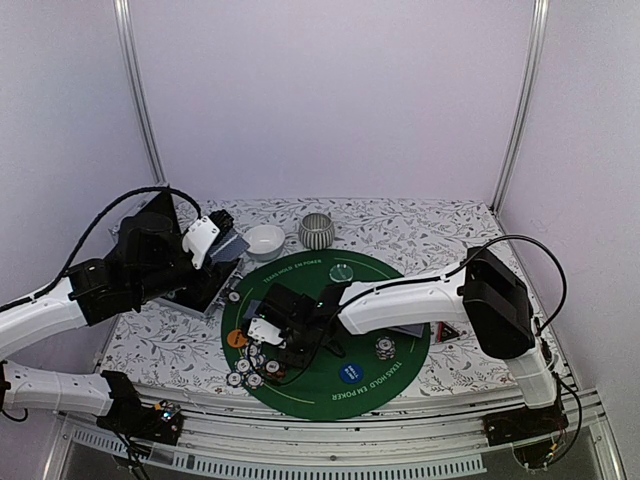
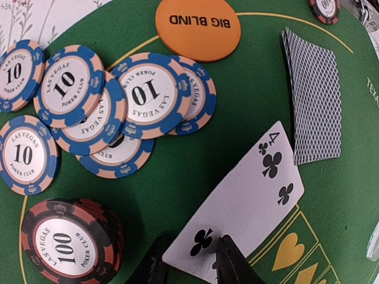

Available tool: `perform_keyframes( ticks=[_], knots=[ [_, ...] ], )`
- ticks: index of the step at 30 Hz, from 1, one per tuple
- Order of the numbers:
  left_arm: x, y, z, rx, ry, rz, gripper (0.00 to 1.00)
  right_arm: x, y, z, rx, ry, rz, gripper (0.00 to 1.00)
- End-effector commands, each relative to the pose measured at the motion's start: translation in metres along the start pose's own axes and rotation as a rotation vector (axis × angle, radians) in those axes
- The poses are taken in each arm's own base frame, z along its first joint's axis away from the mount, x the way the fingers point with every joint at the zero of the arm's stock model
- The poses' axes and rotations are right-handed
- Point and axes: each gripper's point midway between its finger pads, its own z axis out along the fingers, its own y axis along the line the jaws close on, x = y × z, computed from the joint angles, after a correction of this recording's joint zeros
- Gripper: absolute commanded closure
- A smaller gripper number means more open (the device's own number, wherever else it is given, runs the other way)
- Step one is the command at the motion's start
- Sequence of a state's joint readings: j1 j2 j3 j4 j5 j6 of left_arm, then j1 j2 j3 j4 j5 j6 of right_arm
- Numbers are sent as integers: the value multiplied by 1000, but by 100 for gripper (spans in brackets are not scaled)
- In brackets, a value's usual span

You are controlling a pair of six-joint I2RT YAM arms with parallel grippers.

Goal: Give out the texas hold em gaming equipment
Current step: Flop the poker card in the community card area.

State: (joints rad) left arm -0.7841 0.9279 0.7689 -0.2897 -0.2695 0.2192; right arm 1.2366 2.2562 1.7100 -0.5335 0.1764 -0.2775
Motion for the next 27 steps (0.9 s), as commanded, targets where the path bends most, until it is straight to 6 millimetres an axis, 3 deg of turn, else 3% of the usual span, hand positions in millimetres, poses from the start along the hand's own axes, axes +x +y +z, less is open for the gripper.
perform_keyframes(
  ticks=[1, 9, 13, 15, 20, 21, 24, 27],
  knots=[
    [-1, 5, 3, -11, -15, -17, 47, -24, -9, -32, -15, -76, 48, 66],
    [-1, 4, 3, -1, -16, -19, 47, -42, -12, -58, -34, -144, 84, 58],
    [-2, 0, 3, 20, -22, -11, 47, -48, -26, -78, -2, -177, 120, 58],
    [-4, -8, 2, 64, -39, 3, 48, -52, -39, -97, -5, -216, 175, 54],
    [-8, -27, -2, 174, -75, 29, 49, -65, -74, -162, -68, -424, 339, 28],
    [-8, -28, -3, 181, -77, 31, 50, -70, -81, -184, -90, -494, 361, 25],
    [-8, -39, -5, 235, -87, 50, 51, -76, -94, -215, -169, -625, 442, 16],
    [-9, -55, -9, 310, -105, 81, 53, -86, -93, -234, -264, -726, 463, 7]
  ],
)
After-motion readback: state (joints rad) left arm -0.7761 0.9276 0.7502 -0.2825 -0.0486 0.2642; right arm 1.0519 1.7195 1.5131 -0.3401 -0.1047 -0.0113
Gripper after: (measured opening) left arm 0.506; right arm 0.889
